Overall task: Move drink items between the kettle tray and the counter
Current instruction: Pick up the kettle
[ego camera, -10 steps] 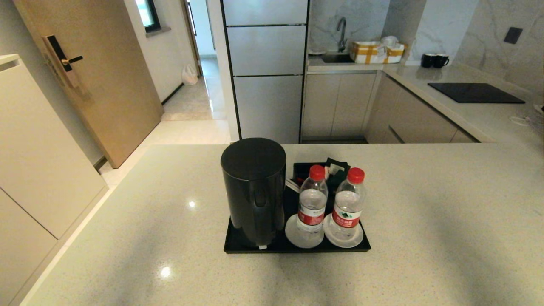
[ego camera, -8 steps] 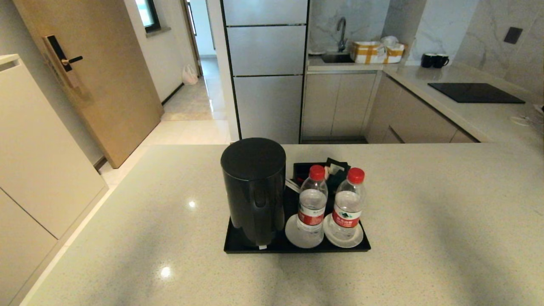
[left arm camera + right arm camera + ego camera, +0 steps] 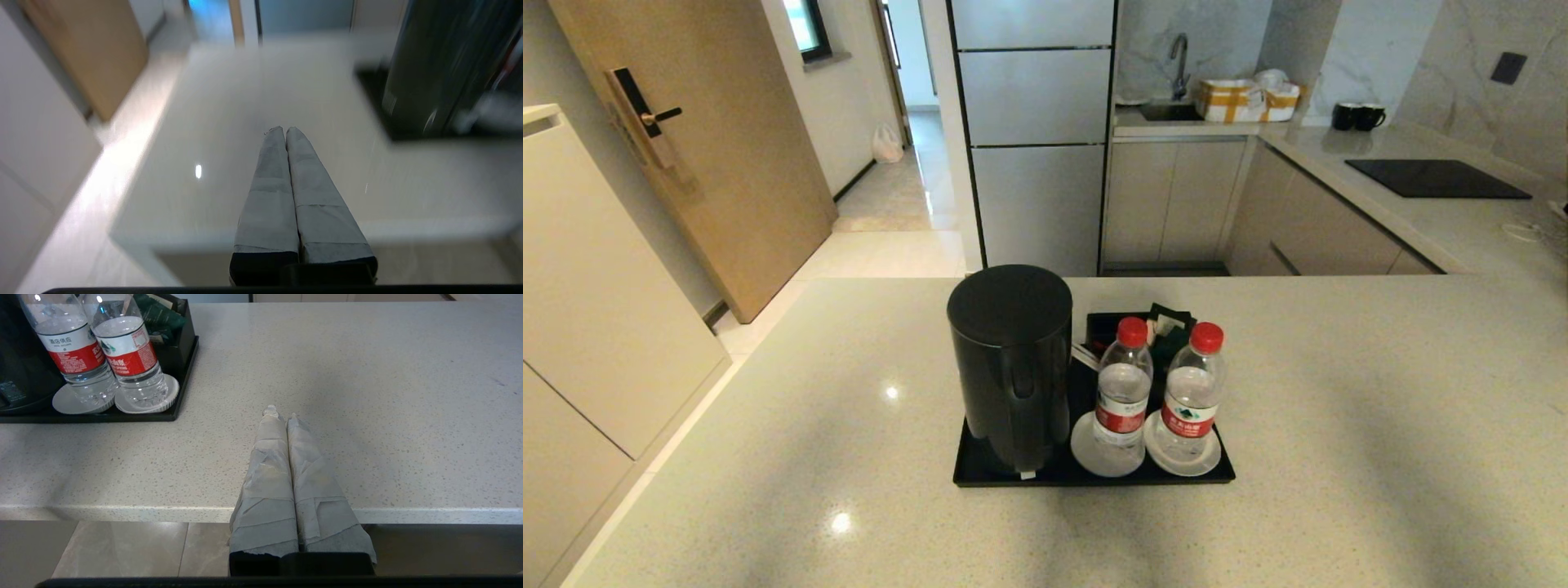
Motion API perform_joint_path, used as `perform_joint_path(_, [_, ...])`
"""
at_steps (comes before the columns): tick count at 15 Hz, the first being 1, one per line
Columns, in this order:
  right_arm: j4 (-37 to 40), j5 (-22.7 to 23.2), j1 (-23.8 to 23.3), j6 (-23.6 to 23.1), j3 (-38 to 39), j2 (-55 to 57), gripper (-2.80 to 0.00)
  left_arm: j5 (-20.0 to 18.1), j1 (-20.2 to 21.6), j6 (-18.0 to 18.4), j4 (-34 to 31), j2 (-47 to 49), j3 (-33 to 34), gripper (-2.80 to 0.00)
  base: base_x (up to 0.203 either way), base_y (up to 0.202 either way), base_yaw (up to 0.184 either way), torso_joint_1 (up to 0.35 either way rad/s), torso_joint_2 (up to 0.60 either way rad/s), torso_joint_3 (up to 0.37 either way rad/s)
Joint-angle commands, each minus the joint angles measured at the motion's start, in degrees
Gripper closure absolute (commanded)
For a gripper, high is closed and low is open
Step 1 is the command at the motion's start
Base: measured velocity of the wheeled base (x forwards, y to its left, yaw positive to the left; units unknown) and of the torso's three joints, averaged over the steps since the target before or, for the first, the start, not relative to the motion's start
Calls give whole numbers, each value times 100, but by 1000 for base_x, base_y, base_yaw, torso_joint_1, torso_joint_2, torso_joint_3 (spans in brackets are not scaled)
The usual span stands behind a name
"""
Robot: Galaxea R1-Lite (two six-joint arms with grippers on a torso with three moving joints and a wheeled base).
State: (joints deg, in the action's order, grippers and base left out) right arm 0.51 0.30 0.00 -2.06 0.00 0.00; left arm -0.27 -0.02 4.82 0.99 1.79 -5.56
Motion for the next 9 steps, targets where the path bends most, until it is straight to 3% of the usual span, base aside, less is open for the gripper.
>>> perform_joint_path(1, [-7, 5, 0, -5, 0, 0, 0, -36, -34, 3, -19, 974, -1135, 0, 0, 0, 0, 0, 0, 0])
perform_joint_path(3, [-7, 5, 0, -5, 0, 0, 0, -165, -81, -17, -37, 2278, -1997, 0, 0, 0, 0, 0, 0, 0])
perform_joint_path(5, [2, 5, 0, -5, 0, 0, 0, -611, -123, -104, -36, 3629, -2437, 0, 0, 0, 0, 0, 0, 0])
perform_joint_path(6, [-5, 5, 0, -5, 0, 0, 0, -1024, -140, -154, -26, 4185, -2492, 0, 0, 0, 0, 0, 0, 0])
perform_joint_path(9, [2, 5, 0, -5, 0, 0, 0, -3111, -149, -385, 38, 5493, -2362, 0, 0, 0, 0, 0, 0, 0])
